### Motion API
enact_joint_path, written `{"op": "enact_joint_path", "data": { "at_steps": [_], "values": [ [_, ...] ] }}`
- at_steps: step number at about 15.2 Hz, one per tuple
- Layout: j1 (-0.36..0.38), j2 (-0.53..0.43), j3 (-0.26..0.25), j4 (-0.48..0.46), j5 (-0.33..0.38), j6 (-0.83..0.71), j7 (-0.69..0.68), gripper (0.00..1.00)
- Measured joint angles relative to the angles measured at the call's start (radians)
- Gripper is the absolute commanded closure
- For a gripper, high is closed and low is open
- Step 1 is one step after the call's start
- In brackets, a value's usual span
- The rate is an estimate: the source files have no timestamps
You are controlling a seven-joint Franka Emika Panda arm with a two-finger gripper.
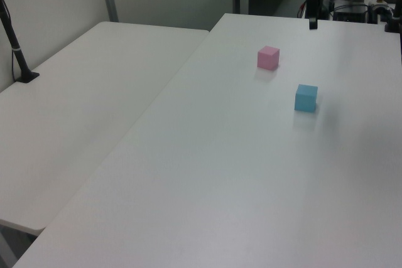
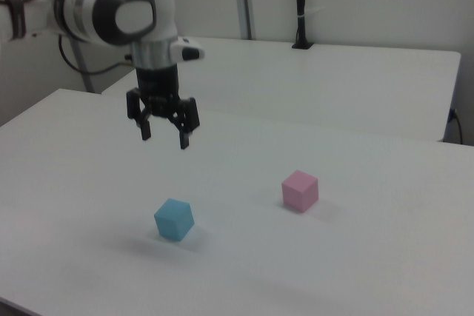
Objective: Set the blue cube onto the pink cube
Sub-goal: 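Move the open gripper down toward the light-blue cube, then lower the gripper around the light-blue cube and close on it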
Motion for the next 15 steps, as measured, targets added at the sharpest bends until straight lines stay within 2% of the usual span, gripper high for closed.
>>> {"op": "enact_joint_path", "data": {
  "at_steps": [2,6,11,15],
  "values": [
    [0.0,0.007,0.006,-0.11,0.0,0.143,-0.007,0.0],
    [-0.001,0.019,0.006,-0.234,-0.001,0.293,-0.049,0.0],
    [0.002,0.05,0.017,-0.294,-0.004,0.35,-0.067,0.0],
    [0.02,0.111,0.026,-0.308,-0.026,0.39,-0.067,0.0]
  ]
}}
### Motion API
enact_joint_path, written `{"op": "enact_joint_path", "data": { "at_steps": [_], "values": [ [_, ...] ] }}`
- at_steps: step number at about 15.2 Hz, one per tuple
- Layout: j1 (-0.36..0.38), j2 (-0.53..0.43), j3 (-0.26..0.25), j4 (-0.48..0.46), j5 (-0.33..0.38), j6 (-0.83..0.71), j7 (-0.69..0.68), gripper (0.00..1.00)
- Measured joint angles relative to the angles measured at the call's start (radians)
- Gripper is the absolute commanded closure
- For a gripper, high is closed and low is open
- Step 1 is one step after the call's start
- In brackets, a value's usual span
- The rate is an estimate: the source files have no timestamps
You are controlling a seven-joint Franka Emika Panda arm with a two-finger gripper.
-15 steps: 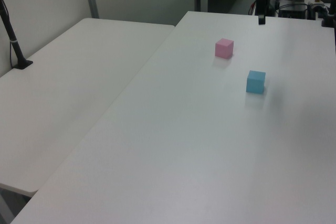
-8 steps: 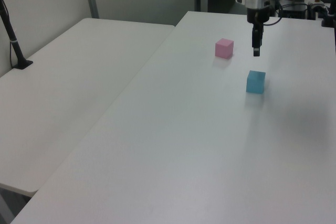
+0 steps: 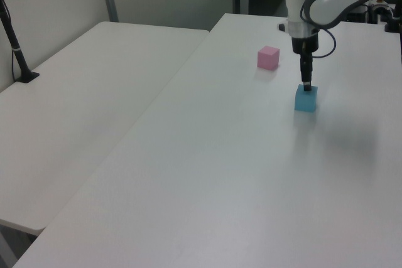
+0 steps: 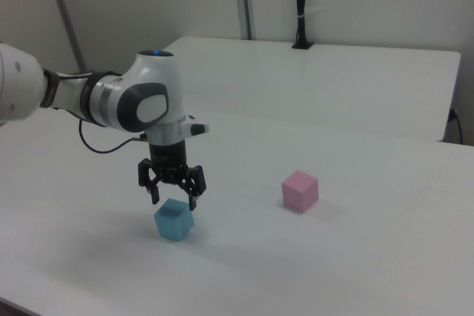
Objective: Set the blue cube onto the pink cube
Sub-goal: 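Lower the gripper around the light-blue cube and close on it, then lift the light-blue cube and carry it over the pink cube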
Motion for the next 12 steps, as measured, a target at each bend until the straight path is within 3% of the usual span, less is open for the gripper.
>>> {"op": "enact_joint_path", "data": {
  "at_steps": [1,3,5,7,12],
  "values": [
    [0.007,0.013,0.0,0.0,-0.002,0.008,0.0,0.07],
    [0.015,0.035,0.001,-0.001,-0.017,0.011,0.0,0.47],
    [0.017,0.044,0.001,-0.001,-0.034,0.011,0.0,0.76],
    [0.017,0.046,0.003,-0.001,-0.037,0.011,0.0,0.87],
    [0.016,0.038,0.003,0.007,-0.039,0.011,0.0,0.87]
  ]
}}
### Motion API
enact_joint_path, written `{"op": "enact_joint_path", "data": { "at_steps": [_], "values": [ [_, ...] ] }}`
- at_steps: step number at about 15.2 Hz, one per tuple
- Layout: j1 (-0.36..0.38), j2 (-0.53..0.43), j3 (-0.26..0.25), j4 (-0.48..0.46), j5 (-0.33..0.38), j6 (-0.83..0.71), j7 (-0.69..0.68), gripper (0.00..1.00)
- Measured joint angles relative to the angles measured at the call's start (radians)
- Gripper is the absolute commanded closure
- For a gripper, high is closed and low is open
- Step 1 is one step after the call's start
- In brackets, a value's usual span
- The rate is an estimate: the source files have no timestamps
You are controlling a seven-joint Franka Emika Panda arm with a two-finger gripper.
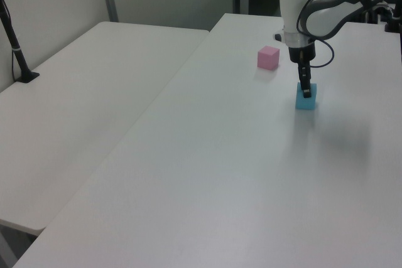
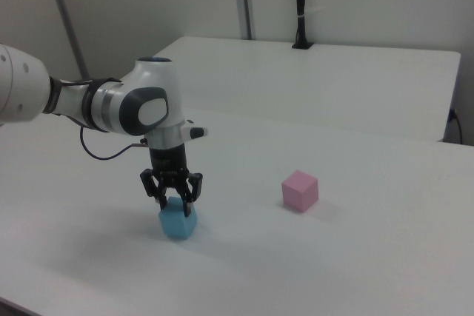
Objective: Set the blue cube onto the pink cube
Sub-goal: 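Lift the light-blue cube and carry it over the pink cube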
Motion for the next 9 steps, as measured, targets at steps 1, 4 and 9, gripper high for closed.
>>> {"op": "enact_joint_path", "data": {
  "at_steps": [1,4,9],
  "values": [
    [-0.003,-0.005,-0.001,0.011,0.0,0.0,0.0,0.87],
    [-0.03,-0.028,-0.026,0.112,0.0,-0.044,-0.001,0.87],
    [-0.058,-0.042,-0.222,0.318,0.134,-0.04,-0.127,0.86]
  ]
}}
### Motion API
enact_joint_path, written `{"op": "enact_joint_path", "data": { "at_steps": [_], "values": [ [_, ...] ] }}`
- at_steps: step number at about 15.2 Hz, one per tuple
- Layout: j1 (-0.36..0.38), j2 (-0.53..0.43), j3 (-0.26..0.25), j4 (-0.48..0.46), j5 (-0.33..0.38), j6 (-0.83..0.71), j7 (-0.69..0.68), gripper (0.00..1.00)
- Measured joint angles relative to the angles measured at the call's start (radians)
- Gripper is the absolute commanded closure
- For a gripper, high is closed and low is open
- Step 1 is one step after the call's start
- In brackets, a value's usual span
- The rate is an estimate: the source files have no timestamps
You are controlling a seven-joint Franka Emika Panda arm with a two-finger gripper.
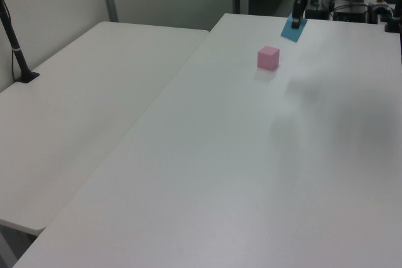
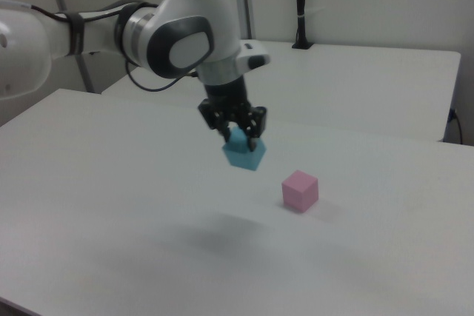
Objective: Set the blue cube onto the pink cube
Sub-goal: 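Lift the light-blue cube and carry it over the pink cube, then lower the light-blue cube onto the pink cube's top face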
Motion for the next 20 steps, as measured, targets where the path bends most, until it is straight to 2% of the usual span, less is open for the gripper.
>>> {"op": "enact_joint_path", "data": {
  "at_steps": [3,5,6,9,20],
  "values": [
    [-0.033,0.048,-0.032,0.001,0.028,0.101,-0.022,0.86],
    [-0.049,0.151,-0.032,0.017,0.072,0.201,-0.022,0.86],
    [-0.059,0.226,-0.032,0.056,0.106,0.227,-0.022,0.86],
    [-0.089,0.332,-0.032,0.148,0.126,0.236,-0.022,0.86],
    [-0.1,0.347,-0.029,0.211,0.163,0.236,-0.021,0.79]
  ]
}}
